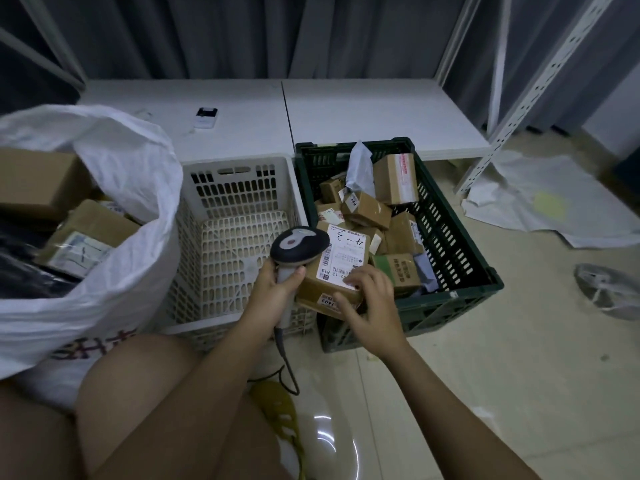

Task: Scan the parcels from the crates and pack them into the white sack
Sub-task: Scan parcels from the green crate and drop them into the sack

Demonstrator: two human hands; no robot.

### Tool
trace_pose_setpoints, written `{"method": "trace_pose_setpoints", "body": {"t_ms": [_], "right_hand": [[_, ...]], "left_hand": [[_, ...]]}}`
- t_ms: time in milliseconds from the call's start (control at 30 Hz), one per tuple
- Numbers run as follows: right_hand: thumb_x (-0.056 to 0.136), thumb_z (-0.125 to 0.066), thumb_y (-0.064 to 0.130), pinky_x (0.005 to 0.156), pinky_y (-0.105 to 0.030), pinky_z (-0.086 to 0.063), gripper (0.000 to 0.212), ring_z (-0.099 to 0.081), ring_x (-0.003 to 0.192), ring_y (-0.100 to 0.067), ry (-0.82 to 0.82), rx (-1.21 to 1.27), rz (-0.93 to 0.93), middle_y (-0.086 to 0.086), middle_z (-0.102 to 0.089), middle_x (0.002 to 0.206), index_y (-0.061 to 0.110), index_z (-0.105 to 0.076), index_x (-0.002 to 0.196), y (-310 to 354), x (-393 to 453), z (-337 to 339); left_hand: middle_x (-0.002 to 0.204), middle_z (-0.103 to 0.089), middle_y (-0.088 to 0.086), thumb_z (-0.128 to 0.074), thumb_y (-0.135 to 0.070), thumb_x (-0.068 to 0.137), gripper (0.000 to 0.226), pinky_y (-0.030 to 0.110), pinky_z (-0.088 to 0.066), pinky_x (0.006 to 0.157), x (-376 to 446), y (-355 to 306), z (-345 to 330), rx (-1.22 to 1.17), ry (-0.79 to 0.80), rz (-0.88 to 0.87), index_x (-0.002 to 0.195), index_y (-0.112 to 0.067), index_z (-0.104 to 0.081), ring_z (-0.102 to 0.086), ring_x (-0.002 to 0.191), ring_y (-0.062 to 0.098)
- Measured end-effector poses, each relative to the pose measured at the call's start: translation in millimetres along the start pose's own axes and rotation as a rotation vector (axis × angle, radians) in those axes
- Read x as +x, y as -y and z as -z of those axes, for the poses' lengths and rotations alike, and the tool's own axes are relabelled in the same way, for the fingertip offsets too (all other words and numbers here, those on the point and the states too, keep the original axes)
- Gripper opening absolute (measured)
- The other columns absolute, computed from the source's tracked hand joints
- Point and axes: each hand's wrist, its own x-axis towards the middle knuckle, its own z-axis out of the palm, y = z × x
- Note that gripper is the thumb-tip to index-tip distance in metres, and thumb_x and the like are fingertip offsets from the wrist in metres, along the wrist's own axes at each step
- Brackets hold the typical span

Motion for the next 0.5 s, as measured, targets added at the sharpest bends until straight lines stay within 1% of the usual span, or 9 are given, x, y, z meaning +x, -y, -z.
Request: {"method": "trace_pose_setpoints", "body": {"t_ms": [67, 100, 167, 233, 267, 333, 400, 433, 500], "right_hand": [[0.090, -0.062, 0.038, 0.093, -0.032, -0.044, 0.021, -0.040, 0.115, -0.011, -0.090, 0.100, -0.133, 0.009, -0.047, 0.112, 0.022, -0.057, 0.102, 13, 11, 1], [0.089, -0.066, 0.029, 0.093, -0.034, -0.044, 0.022, -0.043, 0.114, -0.014, -0.129, 0.134, -0.213, 0.007, -0.046, 0.113, 0.021, -0.055, 0.107, 15, 17, -1], [0.080, -0.075, 0.028, 0.101, -0.037, -0.043, 0.055, -0.045, 0.119, -0.018, -0.133, 0.233, -0.424, 0.002, -0.041, 0.126, 0.019, -0.046, 0.126, 15, 28, -7], [0.067, -0.077, 0.046, 0.105, -0.046, -0.043, 0.095, -0.046, 0.126, -0.023, -0.066, 0.360, -0.638, -0.005, -0.040, 0.142, 0.021, -0.028, 0.145, 14, 32, -12], [0.068, -0.076, 0.050, 0.104, -0.048, -0.045, 0.103, -0.049, 0.126, -0.026, -0.005, 0.420, -0.711, -0.007, -0.042, 0.146, 0.023, -0.019, 0.150, 13, 33, -14], [0.084, -0.068, 0.043, 0.094, -0.042, -0.050, 0.092, -0.057, 0.117, -0.026, 0.140, 0.519, -0.804, -0.010, -0.048, 0.143, 0.019, -0.012, 0.153, 14, 33, -13], [0.091, -0.062, 0.040, 0.080, -0.031, -0.050, 0.080, -0.059, 0.108, -0.022, 0.235, 0.542, -0.814, -0.010, -0.052, 0.139, 0.018, -0.015, 0.152, 15, 34, -12], [0.090, -0.063, 0.040, 0.075, -0.029, -0.050, 0.078, -0.060, 0.107, -0.021, 0.242, 0.546, -0.808, -0.009, -0.054, 0.136, 0.019, -0.018, 0.150, 13, 35, -11], [0.086, -0.067, 0.039, 0.075, -0.030, -0.052, 0.075, -0.062, 0.105, -0.021, 0.201, 0.564, -0.782, -0.007, -0.056, 0.132, 0.022, -0.026, 0.146, 13, 38, -6]], "left_hand": [[0.123, -0.061, -0.001, -0.061, -0.018, 0.091, 0.045, 0.042, -0.046, 0.100, 0, 1, 2, -0.008, -0.011, 0.008, 0.133, -0.025, -0.045, -0.059, 0.110, 0.018], [0.123, -0.061, -0.001, -0.061, -0.018, 0.092, 0.044, 0.041, -0.046, 0.100, -1, 1, 3, -0.018, -0.014, 0.006, 0.132, -0.024, -0.046, -0.059, 0.110, 0.018], [0.120, -0.061, -0.001, -0.060, -0.017, 0.092, 0.043, 0.038, -0.046, 0.098, 1, 1, 6, -0.025, -0.019, 0.011, 0.132, -0.021, -0.046, -0.059, 0.109, 0.018], [0.118, -0.061, 0.000, -0.059, -0.016, 0.093, 0.040, 0.036, -0.047, 0.095, 2, 3, 9, -0.025, -0.026, 0.029, 0.131, -0.019, -0.047, -0.059, 0.107, 0.018], [0.119, -0.061, 0.001, -0.059, -0.017, 0.093, 0.039, 0.037, -0.047, 0.096, 3, 4, 10, -0.028, -0.030, 0.039, 0.130, -0.018, -0.047, -0.059, 0.107, 0.018], [0.123, -0.061, 0.003, -0.060, -0.018, 0.092, 0.040, 0.041, -0.046, 0.099, 6, 6, 12, -0.041, -0.042, 0.065, 0.131, -0.017, -0.048, -0.059, 0.109, 0.021], [0.125, -0.061, 0.004, -0.060, -0.020, 0.092, 0.044, 0.045, -0.046, 0.100, 8, 8, 13, -0.057, -0.054, 0.081, 0.134, -0.016, -0.047, -0.059, 0.110, 0.022], [0.125, -0.061, 0.003, -0.060, -0.021, 0.092, 0.043, 0.045, -0.046, 0.100, 8, 9, 13, -0.065, -0.054, 0.082, 0.133, -0.018, -0.047, -0.059, 0.110, 0.022], [0.122, -0.061, 0.000, -0.060, -0.021, 0.093, 0.037, 0.045, -0.046, 0.100, 9, 9, 13, -0.082, -0.052, 0.061, 0.128, -0.021, -0.049, -0.059, 0.111, 0.022]]}}
